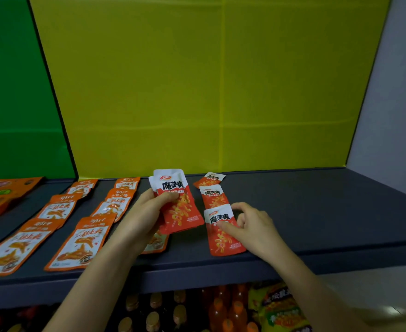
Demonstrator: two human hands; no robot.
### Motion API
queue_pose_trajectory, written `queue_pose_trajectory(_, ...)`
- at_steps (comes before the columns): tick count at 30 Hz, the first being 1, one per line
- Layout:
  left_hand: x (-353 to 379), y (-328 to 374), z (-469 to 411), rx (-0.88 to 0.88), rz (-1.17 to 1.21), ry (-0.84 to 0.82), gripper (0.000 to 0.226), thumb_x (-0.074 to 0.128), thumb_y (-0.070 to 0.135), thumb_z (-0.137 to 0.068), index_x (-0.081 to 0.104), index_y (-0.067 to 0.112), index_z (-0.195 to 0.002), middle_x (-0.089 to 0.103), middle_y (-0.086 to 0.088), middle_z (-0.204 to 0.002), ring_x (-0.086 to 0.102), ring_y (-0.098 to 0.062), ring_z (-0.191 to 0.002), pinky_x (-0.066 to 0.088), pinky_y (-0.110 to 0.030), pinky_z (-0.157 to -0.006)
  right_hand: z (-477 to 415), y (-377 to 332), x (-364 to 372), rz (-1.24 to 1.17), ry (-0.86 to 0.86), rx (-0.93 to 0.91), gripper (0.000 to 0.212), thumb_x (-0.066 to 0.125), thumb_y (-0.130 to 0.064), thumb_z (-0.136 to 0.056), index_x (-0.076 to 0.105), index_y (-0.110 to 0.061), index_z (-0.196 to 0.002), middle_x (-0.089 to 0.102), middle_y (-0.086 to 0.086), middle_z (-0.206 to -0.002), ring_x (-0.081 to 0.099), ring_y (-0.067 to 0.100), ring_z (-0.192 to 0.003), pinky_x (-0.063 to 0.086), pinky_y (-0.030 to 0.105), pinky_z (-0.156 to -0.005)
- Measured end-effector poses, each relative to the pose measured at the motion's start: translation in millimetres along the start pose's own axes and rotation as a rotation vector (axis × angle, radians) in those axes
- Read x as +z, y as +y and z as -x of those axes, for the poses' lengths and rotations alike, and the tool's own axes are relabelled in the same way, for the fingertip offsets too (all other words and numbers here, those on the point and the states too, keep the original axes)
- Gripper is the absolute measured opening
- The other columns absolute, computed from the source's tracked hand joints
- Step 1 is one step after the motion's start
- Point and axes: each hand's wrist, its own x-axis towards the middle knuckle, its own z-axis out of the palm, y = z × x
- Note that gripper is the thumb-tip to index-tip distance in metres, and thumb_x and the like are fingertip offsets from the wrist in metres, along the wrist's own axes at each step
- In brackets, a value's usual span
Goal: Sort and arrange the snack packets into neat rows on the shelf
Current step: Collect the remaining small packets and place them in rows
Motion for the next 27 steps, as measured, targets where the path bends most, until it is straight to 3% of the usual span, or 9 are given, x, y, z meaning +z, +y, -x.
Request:
queue_pose_trajectory(5,5.6,-2.8,-0.7,0.037,0.006,-0.028,0.014,0.055,0.008,-0.089,0.060,0.010,-0.102,0.073,0.003,-0.063,0.068,-0.007,-0.054,0.054,-0.018,-0.048,-3.9,-5.2,-1.4,0.089,0.047,-0.038,0.045,0.062,-0.047,-0.082,0.051,-0.021,-0.117,0.045,-0.016,-0.060,0.052,0.006,-0.068,0.031,0.014,-0.051)
queue_pose_trajectory(9,37.2,-10.8,-6.4,0.028,-0.052,-0.063,0.026,0.059,0.009,-0.086,0.058,0.006,-0.112,0.073,-0.007,-0.086,0.070,-0.012,-0.062,0.059,-0.027,-0.058,1.3,13.2,-11.1,-0.049,0.185,-0.077,0.031,0.051,-0.050,-0.088,0.059,-0.025,-0.103,0.047,-0.005,-0.051,0.048,0.006,-0.053,0.037,0.025,-0.057)
queue_pose_trajectory(12,48.8,-13.2,-12.1,0.070,-0.091,-0.112,0.027,0.059,0.007,-0.086,0.058,0.005,-0.113,0.071,-0.008,-0.091,0.069,-0.010,-0.062,0.057,-0.023,-0.055,2.5,1.3,-16.4,-0.275,0.094,-0.072,0.031,0.047,-0.052,-0.089,0.064,-0.026,-0.095,0.066,-0.006,-0.071,0.063,0.007,-0.074,0.048,0.030,-0.072)
queue_pose_trajectory(14,71.8,-13.7,-16.1,0.067,-0.107,-0.160,0.022,0.057,0.008,-0.088,0.060,0.006,-0.109,0.071,-0.008,-0.088,0.068,-0.009,-0.061,0.056,-0.020,-0.054,-5.3,7.7,-26.7,-0.321,0.083,-0.084,0.031,0.053,-0.049,-0.087,0.066,-0.020,-0.092,0.072,0.005,-0.081,0.069,0.019,-0.083,0.053,0.041,-0.080)
queue_pose_trajectory(16,96.6,-11.0,-22.1,0.018,-0.099,-0.195,0.014,0.052,0.013,-0.091,0.062,0.011,-0.100,0.070,-0.004,-0.079,0.066,-0.008,-0.057,0.054,-0.019,-0.051,-13.5,18.0,-42.4,-0.315,0.099,-0.110,0.029,0.060,-0.040,-0.086,0.065,-0.012,-0.088,0.072,0.015,-0.079,0.069,0.029,-0.078,0.053,0.044,-0.078)
queue_pose_trajectory(18,115.8,-7.2,-33.0,-0.060,-0.089,-0.199,0.017,0.046,0.015,-0.092,0.062,0.013,-0.088,0.068,-0.002,-0.070,0.063,-0.012,-0.057,0.051,-0.022,-0.055,-23.0,31.6,-62.3,-0.375,0.103,-0.105,0.024,0.061,-0.030,-0.088,0.064,-0.006,-0.089,0.073,0.017,-0.082,0.068,0.024,-0.073,0.052,0.042,-0.080)
queue_pose_trajectory(21,137.1,-6.4,-50.4,-0.122,-0.138,-0.191,0.021,0.039,0.007,-0.091,0.054,0.011,-0.077,0.061,-0.002,-0.062,0.057,-0.013,-0.054,0.048,-0.022,-0.054,-42.8,59.7,-94.5,-0.462,0.138,-0.042,0.021,0.056,-0.022,-0.092,0.063,-0.003,-0.098,0.072,0.016,-0.096,0.068,0.026,-0.085,0.050,0.042,-0.088)
queue_pose_trajectory(24,153.5,-16.1,-72.1,-0.131,-0.289,-0.210,0.016,0.042,0.005,-0.095,0.054,0.011,-0.086,0.061,-0.004,-0.077,0.059,-0.012,-0.066,0.050,-0.023,-0.062,-66.4,86.4,-116.8,-0.424,0.169,0.037,0.025,0.049,-0.025,-0.095,0.064,-0.005,-0.098,0.071,0.016,-0.101,0.065,0.032,-0.098,0.047,0.045,-0.092)
queue_pose_trajectory(27,168.6,-24.7,-88.4,-0.076,-0.559,-0.157,0.020,0.048,0.016,-0.095,0.052,0.005,-0.111,0.062,-0.008,-0.097,0.062,-0.018,-0.086,0.051,-0.027,-0.074,-87.7,101.7,-127.5,-0.390,0.114,0.097,0.026,0.042,-0.020,-0.097,0.061,-0.014,-0.080,0.066,0.006,-0.082,0.060,0.020,-0.078,0.046,0.032,-0.073)
